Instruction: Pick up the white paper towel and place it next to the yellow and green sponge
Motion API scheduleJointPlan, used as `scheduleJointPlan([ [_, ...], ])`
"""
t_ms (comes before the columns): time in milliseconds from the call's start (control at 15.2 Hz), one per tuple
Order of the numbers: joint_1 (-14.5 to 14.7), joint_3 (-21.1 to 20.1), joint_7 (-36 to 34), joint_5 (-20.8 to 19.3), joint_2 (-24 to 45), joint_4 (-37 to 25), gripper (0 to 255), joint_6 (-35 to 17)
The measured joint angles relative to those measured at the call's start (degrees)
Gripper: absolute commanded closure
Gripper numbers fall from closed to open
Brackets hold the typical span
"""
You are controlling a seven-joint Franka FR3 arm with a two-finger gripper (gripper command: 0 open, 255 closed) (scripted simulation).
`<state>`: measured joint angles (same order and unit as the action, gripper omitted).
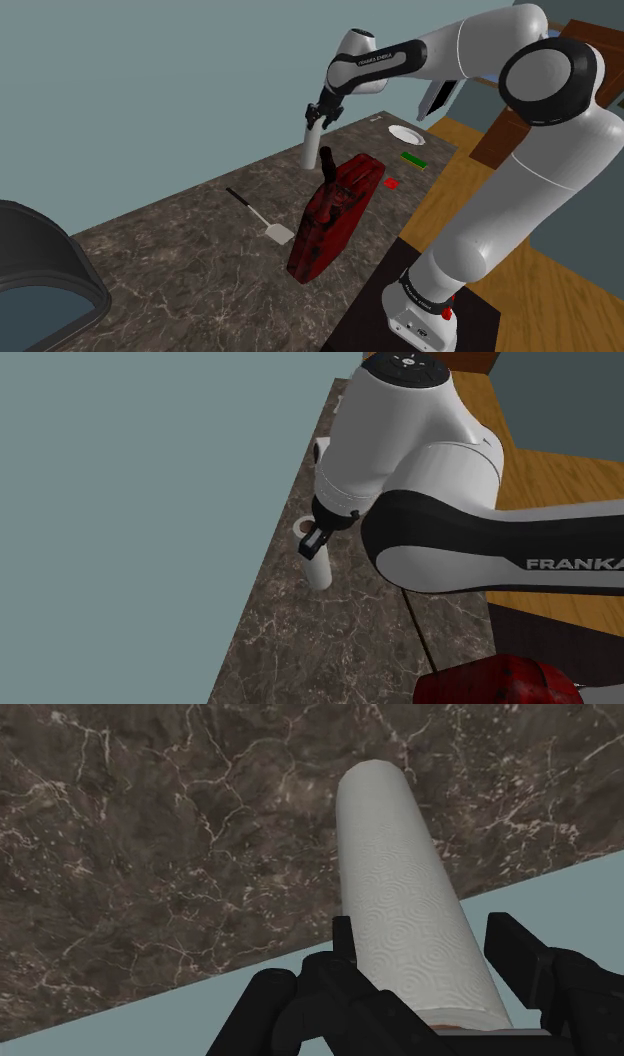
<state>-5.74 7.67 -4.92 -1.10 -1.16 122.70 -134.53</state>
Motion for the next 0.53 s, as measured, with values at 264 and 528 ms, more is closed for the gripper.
scheduleJointPlan([
  [264,0.02,-0.04,-0.11,-0.21,-1.35,-1.70,255,3.04],
  [528,0.05,-0.09,-0.20,-0.34,-2.35,-3.57,255,5.90],
])
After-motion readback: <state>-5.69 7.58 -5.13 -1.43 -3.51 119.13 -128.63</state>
